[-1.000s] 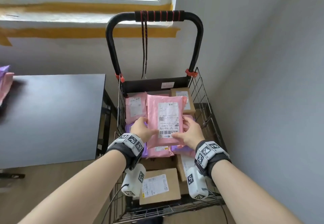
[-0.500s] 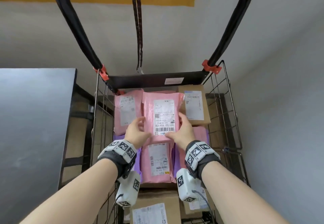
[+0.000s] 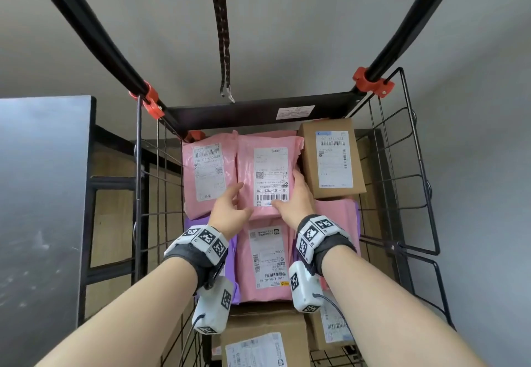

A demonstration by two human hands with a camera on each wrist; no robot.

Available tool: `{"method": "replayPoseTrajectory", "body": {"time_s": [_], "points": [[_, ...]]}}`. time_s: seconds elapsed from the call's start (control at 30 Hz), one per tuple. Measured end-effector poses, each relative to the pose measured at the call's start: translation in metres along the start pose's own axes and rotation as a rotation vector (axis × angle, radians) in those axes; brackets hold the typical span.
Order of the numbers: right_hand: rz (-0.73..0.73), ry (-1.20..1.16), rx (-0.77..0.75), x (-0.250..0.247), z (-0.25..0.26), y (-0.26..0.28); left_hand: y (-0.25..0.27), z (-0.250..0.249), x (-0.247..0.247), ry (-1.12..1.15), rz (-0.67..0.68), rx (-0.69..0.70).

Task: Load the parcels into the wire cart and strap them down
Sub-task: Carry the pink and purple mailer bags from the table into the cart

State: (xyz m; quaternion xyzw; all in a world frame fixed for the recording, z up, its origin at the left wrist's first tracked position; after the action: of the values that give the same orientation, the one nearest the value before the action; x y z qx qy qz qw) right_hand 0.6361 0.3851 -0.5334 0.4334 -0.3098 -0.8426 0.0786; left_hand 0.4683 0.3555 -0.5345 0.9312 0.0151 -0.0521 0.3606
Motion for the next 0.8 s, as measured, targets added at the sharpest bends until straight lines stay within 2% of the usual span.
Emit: {"method": "replayPoseTrajectory", "body": {"time_s": [0.23, 0.43, 0.67, 0.8], "points": [[0.001, 0.053, -0.017, 0.000, 0.003, 0.019, 0.015, 0.008, 0.001, -0.091, 0.021, 0.003], [0.027, 0.204, -0.068, -0.010, 0.013, 0.065, 0.053, 0.004, -0.015, -0.102, -0.062, 0.008], [0.043, 0.422, -0.168, -0.026, 0.028, 0.158, 0.157, -0.020, -0.034, -0.289, -0.096, 0.085], [0.016, 0.577, -0.291, -0.028, 0.039, 0.230, 0.239, -0.029, -0.044, -0.487, -0.101, 0.215]]}}
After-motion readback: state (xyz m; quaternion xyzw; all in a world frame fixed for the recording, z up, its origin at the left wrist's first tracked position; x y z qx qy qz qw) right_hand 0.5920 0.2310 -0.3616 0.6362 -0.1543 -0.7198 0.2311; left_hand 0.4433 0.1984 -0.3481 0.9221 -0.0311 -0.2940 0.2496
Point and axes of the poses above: each hand's wrist, its own y-axis away from the middle knuckle, its own x-axis out of the palm, z = x × y, the point moved 9 cm from there along -y, towards the middle knuckle, and after that the axes turned 15 degrees about y, right-handed, at the moved point
